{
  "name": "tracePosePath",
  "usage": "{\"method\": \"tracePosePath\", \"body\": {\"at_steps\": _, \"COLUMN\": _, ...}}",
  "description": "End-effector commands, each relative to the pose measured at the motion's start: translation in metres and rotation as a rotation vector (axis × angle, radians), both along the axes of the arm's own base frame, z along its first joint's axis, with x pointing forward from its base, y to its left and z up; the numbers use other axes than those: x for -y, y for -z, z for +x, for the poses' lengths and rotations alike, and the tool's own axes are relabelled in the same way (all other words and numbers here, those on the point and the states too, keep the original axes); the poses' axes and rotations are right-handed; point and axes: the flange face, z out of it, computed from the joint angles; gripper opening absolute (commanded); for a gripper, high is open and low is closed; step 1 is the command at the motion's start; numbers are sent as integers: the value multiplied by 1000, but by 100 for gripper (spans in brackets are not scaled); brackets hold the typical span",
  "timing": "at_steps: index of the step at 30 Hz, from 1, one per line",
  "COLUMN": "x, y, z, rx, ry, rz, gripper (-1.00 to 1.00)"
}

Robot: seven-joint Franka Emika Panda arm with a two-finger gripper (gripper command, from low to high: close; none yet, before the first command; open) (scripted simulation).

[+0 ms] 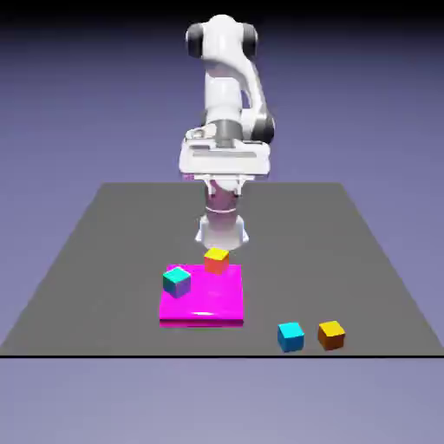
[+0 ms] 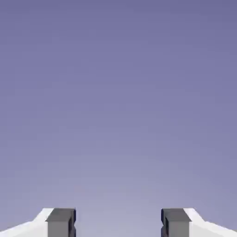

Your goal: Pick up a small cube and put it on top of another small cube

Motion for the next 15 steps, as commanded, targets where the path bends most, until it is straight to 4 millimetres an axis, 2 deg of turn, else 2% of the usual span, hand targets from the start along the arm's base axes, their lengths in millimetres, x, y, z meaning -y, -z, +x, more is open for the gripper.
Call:
{"method": "tracePosePath", "body": {"at_steps": 1, "x": -11, "y": 6, "z": 9, "rx": -43, "ry": -45, "rz": -38, "gripper": 0}}
{"method": "tracePosePath", "body": {"at_steps": 8, "x": -90, "y": 55, "z": 55, "rx": -323, "ry": -351, "rz": -308, "gripper": 0}}
{"method": "tracePosePath", "body": {"at_steps": 15, "x": -167, "y": 116, "z": 81, "rx": -564, "ry": -637, "rz": -584, "gripper": 0}}
